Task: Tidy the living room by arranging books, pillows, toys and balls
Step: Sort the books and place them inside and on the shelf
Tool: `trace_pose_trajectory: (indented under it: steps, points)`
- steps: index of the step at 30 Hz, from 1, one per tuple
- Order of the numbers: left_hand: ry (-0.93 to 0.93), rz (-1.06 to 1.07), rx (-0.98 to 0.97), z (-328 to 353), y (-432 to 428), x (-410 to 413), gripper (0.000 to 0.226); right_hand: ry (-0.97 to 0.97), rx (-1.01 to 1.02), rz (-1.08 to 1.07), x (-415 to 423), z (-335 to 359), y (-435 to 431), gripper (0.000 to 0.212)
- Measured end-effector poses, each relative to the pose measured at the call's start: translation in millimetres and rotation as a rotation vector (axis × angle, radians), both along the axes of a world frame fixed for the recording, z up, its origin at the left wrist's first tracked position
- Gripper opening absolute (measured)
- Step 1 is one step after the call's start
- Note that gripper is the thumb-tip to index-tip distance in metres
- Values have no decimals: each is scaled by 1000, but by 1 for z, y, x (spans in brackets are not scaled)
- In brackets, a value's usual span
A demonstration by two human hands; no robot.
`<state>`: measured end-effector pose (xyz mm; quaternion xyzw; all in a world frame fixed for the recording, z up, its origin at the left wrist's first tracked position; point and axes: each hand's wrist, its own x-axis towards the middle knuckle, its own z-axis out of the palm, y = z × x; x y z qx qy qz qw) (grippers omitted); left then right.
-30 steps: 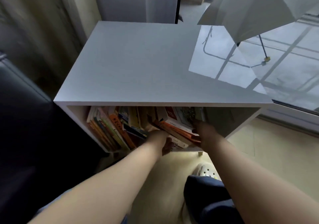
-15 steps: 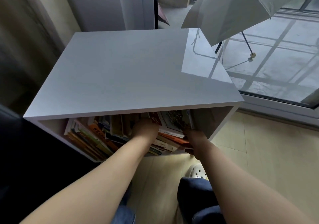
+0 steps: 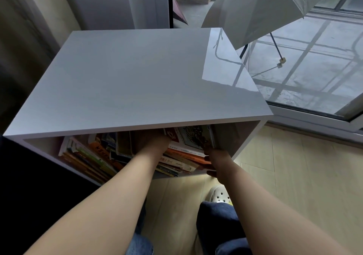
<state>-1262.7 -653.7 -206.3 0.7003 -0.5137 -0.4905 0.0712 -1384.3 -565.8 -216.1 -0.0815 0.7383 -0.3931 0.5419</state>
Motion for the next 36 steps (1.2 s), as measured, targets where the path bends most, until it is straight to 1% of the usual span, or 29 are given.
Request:
trace_pose_trajectory:
  steps: [2,5,6,7,9,10,12,14,16,18,19,22,23,25,28,30,31,34,36]
  points:
    - [-27,-48,-70,-1,3,-2,31,15,2,5,-1,-1,1,14]
    - [101,-57,-67,8,11,-14,20,22,-11,10,0,-2,1,10]
    - [147,-65,-63,9,13,-20,23,22,-13,13,2,-2,2,11]
    - [196,-63,-60,10,15,-26,31,29,-14,21,2,-2,2,14]
    - [256,-31,-69,7,20,-35,38,46,-11,52,3,-5,4,19]
    - [267,-7,-71,4,20,-38,35,56,-4,80,3,-6,5,20]
    - [267,59,-65,-3,17,-38,22,68,13,123,0,-9,10,21]
    - [309,136,-45,-3,13,-35,18,82,14,152,-5,-9,13,21]
    - [314,110,-70,2,16,-29,25,113,9,194,-7,-5,17,17]
    - [276,51,-149,8,22,-24,25,193,-26,239,-7,1,19,10]
    - [250,21,-203,13,28,-19,23,253,-58,287,-5,6,22,12]
    - [220,-14,-300,28,46,2,23,434,-111,504,8,17,33,36]
    - [235,-22,-317,33,53,12,19,457,-118,537,14,23,37,40]
    - [220,-86,-381,44,73,31,10,453,-151,531,28,35,50,41]
    - [73,-278,-572,60,100,53,26,412,-203,519,45,50,69,44]
    - [-2,-379,-670,78,114,66,27,381,-218,512,54,62,80,47]
    - [-12,-410,-702,86,118,70,25,347,-224,502,55,66,83,46]
    - [-1,-442,-879,118,137,87,22,324,-278,476,65,89,97,44]
    - [74,-421,-950,139,146,95,20,337,-320,411,69,101,104,51]
